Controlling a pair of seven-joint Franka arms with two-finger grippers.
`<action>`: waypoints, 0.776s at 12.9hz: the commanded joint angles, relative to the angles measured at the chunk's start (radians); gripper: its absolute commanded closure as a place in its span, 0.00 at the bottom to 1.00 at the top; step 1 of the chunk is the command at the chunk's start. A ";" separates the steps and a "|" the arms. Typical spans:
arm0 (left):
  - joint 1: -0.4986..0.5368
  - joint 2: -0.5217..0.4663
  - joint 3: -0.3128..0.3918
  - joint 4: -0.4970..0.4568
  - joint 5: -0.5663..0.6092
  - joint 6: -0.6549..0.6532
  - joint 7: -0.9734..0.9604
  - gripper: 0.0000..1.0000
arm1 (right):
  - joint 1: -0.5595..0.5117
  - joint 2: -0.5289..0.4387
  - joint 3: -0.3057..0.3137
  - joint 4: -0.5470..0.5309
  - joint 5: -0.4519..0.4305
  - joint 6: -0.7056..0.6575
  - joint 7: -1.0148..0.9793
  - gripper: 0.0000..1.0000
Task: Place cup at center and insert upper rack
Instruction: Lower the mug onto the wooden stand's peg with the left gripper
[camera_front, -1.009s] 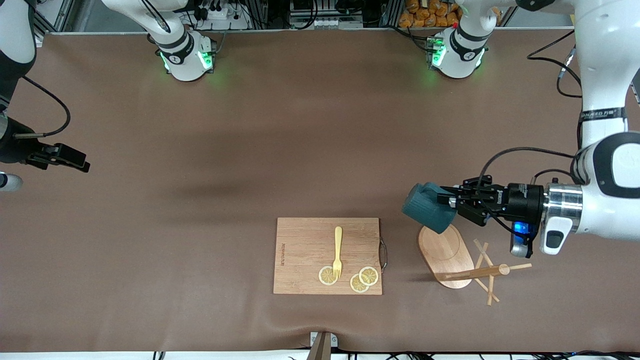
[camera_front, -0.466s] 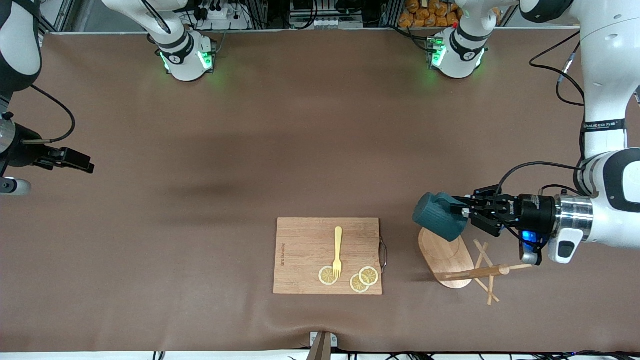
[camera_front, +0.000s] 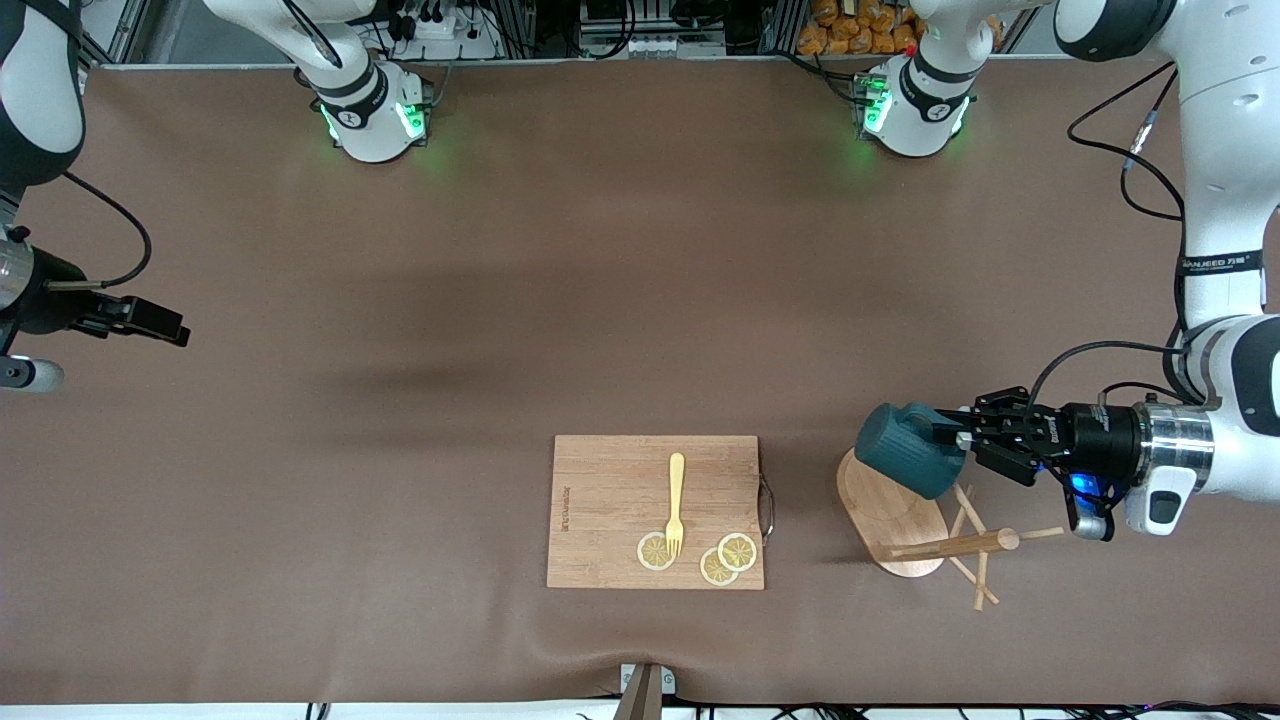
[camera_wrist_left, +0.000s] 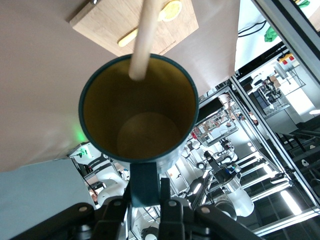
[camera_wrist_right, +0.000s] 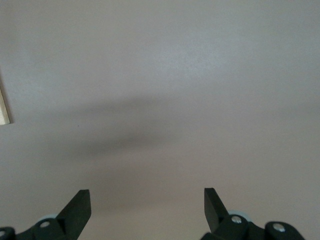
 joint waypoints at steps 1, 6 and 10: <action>0.018 0.023 -0.015 0.021 -0.015 -0.018 0.063 1.00 | 0.005 -0.009 -0.003 -0.008 -0.003 -0.004 0.013 0.00; 0.044 0.036 -0.017 0.021 -0.015 -0.018 0.121 1.00 | 0.002 -0.010 -0.003 -0.008 -0.003 -0.004 0.004 0.00; 0.063 0.059 -0.015 0.021 -0.015 -0.020 0.198 1.00 | 0.002 -0.009 -0.003 -0.008 -0.003 -0.004 0.004 0.00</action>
